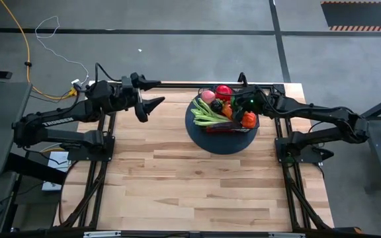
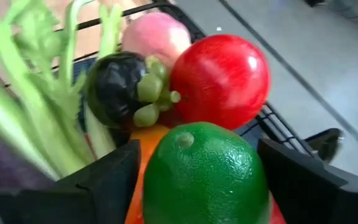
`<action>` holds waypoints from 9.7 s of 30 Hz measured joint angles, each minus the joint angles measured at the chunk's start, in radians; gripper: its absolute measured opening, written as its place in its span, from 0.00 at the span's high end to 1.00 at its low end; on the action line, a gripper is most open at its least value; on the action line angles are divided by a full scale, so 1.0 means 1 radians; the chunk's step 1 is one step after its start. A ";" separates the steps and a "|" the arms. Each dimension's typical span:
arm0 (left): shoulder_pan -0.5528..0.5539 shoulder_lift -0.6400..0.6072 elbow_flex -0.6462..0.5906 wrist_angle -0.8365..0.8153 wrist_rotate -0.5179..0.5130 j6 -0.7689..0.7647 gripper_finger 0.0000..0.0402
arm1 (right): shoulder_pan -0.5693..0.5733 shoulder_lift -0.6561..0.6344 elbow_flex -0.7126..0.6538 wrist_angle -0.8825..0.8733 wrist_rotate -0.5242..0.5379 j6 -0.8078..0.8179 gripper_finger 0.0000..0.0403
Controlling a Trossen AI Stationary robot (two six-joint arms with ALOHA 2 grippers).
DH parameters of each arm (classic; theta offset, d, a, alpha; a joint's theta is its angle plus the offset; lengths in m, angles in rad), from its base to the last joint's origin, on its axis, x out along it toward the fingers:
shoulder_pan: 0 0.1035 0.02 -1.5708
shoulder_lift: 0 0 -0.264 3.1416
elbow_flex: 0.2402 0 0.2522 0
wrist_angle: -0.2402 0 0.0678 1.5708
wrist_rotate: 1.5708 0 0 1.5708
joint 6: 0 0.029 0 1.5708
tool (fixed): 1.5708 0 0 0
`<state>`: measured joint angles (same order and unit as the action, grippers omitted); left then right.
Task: Build produce basket
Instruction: Put the lime into the black wire basket, then return to Home Position
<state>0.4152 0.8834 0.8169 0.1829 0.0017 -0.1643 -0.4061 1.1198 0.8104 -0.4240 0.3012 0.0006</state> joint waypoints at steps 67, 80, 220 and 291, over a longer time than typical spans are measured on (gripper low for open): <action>-0.118 -0.063 -0.286 0.203 -0.037 -0.069 1.00 | 0.001 -0.604 -0.171 0.271 -0.592 0.256 0.99; -0.180 -0.284 -0.579 0.284 -0.032 -0.092 1.00 | 0.001 -0.603 -0.171 0.208 -0.605 0.208 1.00; -0.350 -0.880 -0.803 -0.149 -0.161 0.045 0.99 | 0.285 -0.990 -0.799 0.449 -0.407 0.225 1.00; -0.453 -0.871 -0.805 -0.148 -0.169 0.045 0.99 | 0.285 -1.107 -0.800 0.449 -0.412 0.226 1.00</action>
<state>-0.0376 0.0120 0.0116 0.0352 -0.1669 -0.1196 -0.1215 0.0128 0.0109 0.0250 -0.1112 0.2268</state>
